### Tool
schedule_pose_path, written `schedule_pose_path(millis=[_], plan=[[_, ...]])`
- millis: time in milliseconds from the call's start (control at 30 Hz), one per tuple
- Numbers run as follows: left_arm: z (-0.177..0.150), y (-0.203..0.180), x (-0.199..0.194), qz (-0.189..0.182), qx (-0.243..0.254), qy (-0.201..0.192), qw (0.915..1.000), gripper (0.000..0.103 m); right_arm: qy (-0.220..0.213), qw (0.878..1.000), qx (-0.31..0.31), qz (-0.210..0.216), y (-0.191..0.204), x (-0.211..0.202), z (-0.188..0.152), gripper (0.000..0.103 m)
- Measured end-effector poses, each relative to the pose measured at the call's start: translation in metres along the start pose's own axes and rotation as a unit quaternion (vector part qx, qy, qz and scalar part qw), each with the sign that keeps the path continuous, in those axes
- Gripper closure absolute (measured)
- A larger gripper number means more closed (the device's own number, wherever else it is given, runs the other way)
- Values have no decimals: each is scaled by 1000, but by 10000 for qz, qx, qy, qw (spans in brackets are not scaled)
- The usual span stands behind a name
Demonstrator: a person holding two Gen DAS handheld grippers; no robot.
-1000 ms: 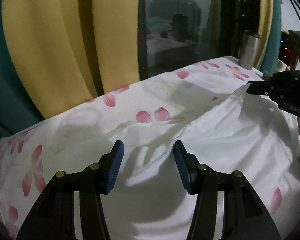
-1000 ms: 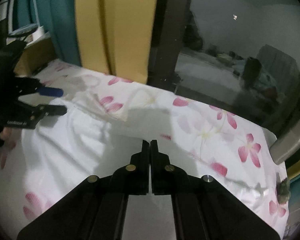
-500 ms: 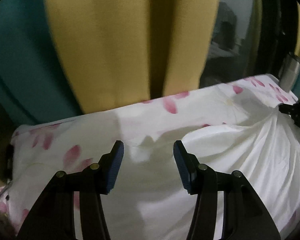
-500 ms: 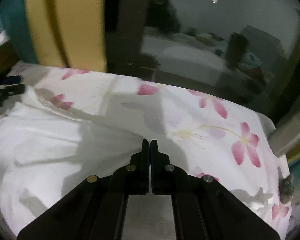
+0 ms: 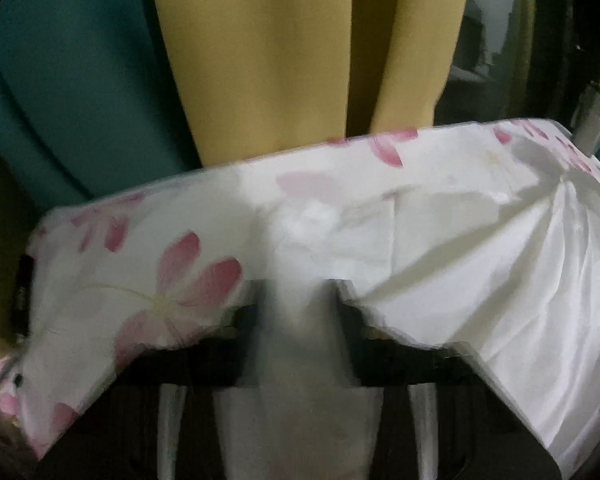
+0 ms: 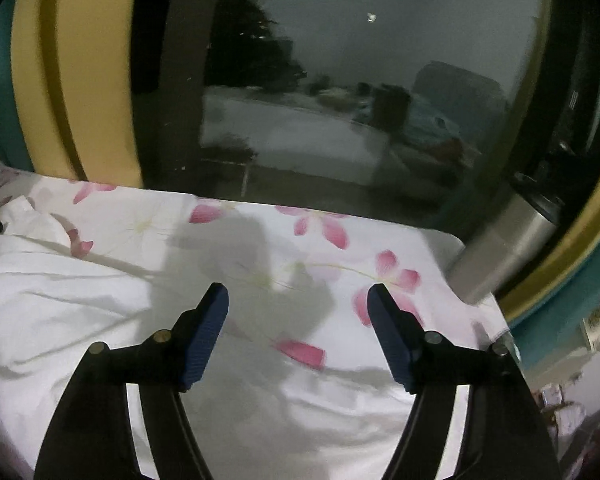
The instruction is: Fold large clothes
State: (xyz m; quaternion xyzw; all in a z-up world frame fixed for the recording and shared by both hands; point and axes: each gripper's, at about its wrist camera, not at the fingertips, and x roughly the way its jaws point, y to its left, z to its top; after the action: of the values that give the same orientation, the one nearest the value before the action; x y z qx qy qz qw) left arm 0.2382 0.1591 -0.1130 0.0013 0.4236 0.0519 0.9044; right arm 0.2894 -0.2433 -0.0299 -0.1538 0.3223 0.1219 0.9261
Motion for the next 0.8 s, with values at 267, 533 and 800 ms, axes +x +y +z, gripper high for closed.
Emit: schedule_pose_path(millis=[267, 533, 800], plan=[[1, 38, -22, 319, -727, -609, 9950, 101, 773, 9929, 681, -602, -67, 11, -63, 31], [-6, 56, -29, 400, -961, -475, 9934, 101, 738, 9841, 1606, 175, -103, 1, -81, 31], [-9, 54, -31, 444, -995, -373, 9933, 100, 1084, 9915, 342, 638, -59, 21, -71, 16]])
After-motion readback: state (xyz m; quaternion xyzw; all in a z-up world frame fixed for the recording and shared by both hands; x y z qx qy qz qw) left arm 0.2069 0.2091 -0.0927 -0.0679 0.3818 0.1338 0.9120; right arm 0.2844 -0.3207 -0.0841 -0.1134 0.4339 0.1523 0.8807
